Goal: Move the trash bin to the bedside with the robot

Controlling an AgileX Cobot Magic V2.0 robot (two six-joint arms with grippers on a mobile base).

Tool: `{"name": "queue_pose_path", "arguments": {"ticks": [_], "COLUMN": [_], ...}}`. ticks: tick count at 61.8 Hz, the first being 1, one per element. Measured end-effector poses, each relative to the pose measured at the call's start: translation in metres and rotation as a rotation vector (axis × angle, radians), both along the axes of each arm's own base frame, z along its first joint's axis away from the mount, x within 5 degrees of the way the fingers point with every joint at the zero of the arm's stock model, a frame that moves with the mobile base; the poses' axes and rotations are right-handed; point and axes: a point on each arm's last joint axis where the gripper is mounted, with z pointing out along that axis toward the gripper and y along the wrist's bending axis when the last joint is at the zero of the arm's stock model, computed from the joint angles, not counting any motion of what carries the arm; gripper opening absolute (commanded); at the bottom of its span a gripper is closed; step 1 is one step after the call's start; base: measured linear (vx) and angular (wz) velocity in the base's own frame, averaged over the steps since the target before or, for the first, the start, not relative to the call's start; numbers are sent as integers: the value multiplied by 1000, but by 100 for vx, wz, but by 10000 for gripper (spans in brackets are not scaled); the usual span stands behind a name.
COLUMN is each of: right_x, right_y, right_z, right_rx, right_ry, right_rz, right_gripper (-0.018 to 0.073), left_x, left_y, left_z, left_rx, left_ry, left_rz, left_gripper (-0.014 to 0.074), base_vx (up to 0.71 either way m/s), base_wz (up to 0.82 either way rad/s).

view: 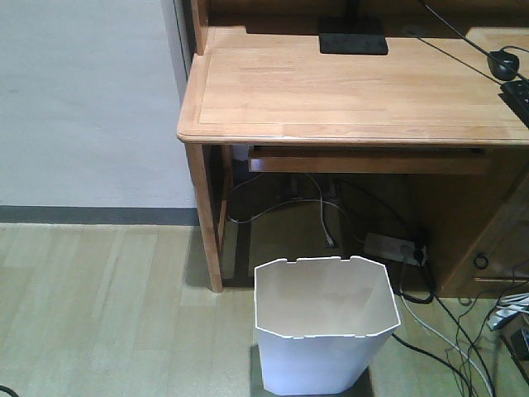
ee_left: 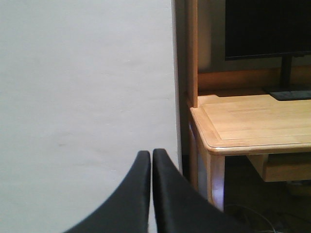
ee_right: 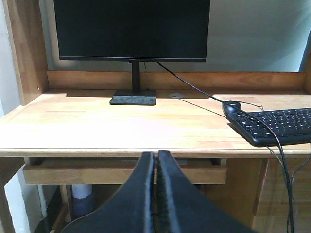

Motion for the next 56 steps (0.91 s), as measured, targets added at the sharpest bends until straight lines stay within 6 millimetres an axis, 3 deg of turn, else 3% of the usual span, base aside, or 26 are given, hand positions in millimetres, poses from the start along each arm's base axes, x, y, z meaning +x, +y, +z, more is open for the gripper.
{"name": "queue_pose_path", "arguments": {"ticks": [56], "right_x": [0], "right_y": [0], "right_z": [1], "right_rx": [0], "right_ry": [-7], "right_rz": [0], "right_gripper": [-8], "left_x": [0], "left_y": [0], "left_z": [0], "left_rx": [0], "left_ry": [0], "left_rz": [0], "left_gripper": [-6], "base_vx": [0], "base_wz": [0]}}
